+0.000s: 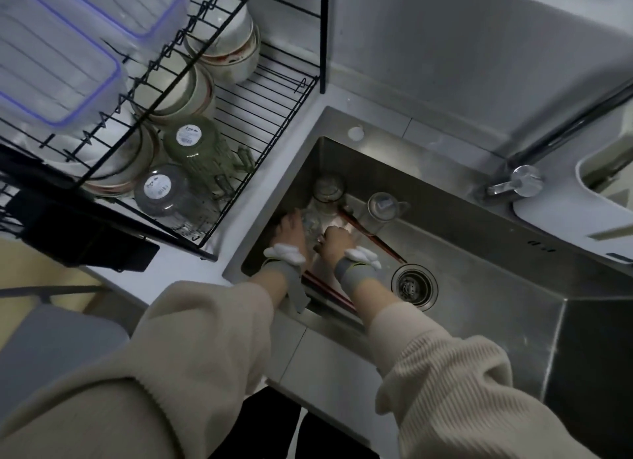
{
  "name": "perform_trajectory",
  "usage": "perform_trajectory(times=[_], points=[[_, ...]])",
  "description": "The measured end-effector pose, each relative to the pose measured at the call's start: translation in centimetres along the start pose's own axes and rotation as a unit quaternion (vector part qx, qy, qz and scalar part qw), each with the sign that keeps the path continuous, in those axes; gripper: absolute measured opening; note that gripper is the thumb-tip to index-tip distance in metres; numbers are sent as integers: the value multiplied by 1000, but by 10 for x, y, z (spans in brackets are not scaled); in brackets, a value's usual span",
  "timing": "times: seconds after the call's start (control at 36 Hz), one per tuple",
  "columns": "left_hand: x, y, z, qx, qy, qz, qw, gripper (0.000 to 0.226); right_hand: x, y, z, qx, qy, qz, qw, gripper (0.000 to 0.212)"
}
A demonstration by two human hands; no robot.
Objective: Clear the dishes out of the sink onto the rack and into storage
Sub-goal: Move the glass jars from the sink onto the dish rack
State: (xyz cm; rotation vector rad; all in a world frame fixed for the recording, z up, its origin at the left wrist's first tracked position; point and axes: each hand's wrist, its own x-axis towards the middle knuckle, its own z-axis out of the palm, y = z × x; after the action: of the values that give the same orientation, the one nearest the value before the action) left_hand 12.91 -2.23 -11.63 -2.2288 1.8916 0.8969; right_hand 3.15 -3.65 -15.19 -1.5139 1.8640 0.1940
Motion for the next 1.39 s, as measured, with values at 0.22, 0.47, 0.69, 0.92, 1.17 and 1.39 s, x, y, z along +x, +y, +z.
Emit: perform_trajectory(times=[0.22, 0.47, 0.69, 0.92, 1.17, 1.39], points=[[0, 3, 0, -25, 0, -6, 1000, 71, -5, -10, -4, 2, 12, 38, 999, 23], [0, 10, -11, -6, 29, 47, 998, 56, -16, -5, -26, -2, 26, 51, 998, 27], [-2, 17, -27, -27, 68, 65, 995, 64, -39, -6, -65, -9, 64, -4, 998, 23], [-8, 49, -86, -68, 108, 149, 981, 69, -65, -14, -135, 38, 154, -37, 987, 17], [-11, 88, -170, -52, 240, 204, 948, 63, -75, -46, -215, 51, 256, -84, 962, 20], [-1, 76, -209, 58, 293, 153, 942, 58, -75, -108, -240, 99, 247, -140, 954, 19]])
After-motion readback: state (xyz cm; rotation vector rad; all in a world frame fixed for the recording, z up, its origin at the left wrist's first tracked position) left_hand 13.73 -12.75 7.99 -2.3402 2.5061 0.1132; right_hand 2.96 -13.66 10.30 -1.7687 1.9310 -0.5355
